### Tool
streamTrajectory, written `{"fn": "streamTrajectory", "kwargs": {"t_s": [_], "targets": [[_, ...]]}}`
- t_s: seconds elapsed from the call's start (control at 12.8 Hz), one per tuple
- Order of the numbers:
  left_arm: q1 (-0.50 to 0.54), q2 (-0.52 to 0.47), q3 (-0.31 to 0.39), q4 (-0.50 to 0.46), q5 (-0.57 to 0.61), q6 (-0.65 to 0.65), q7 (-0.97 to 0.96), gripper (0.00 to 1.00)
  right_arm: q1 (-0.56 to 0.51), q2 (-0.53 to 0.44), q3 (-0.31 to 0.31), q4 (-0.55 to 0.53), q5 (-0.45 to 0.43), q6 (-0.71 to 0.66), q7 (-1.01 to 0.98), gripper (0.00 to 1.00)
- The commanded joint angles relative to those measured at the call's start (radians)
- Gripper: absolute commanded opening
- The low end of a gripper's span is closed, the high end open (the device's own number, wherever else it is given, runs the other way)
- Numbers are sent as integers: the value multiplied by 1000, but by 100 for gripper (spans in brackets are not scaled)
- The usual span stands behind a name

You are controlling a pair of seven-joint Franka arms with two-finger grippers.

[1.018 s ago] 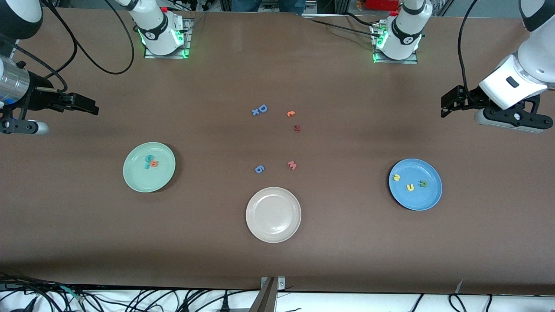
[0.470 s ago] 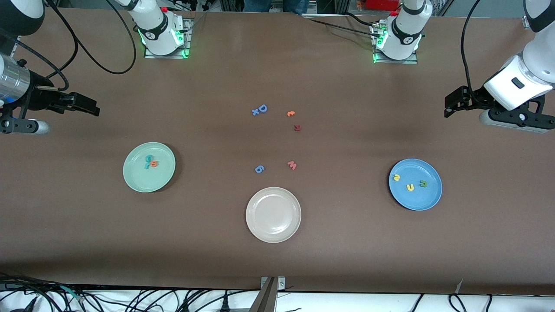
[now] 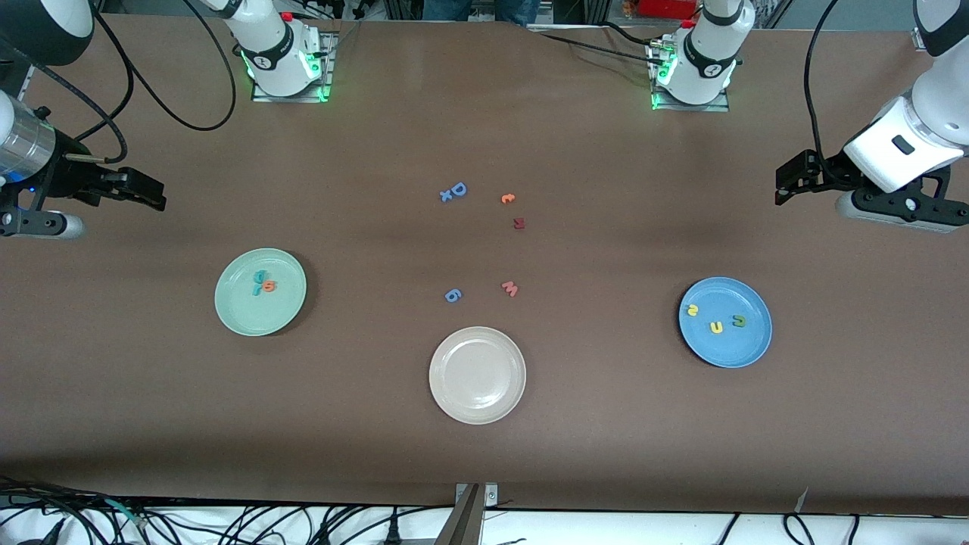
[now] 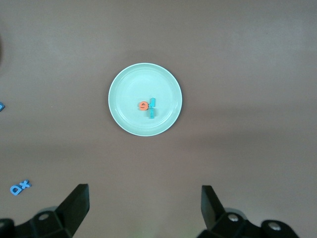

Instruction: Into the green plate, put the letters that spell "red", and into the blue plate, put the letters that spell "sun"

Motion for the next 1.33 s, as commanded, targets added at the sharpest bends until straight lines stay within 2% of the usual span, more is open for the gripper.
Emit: {"fn": "streamTrajectory", "kwargs": {"t_s": [0.0, 1.25], "targets": [[6, -4, -5, 11, -10, -18, 2, 100, -4, 3, -2, 18, 38, -4, 56, 100], [6, -4, -5, 11, -10, -20, 4, 100, -35, 20, -3, 20, 42, -10, -1, 100]]}}
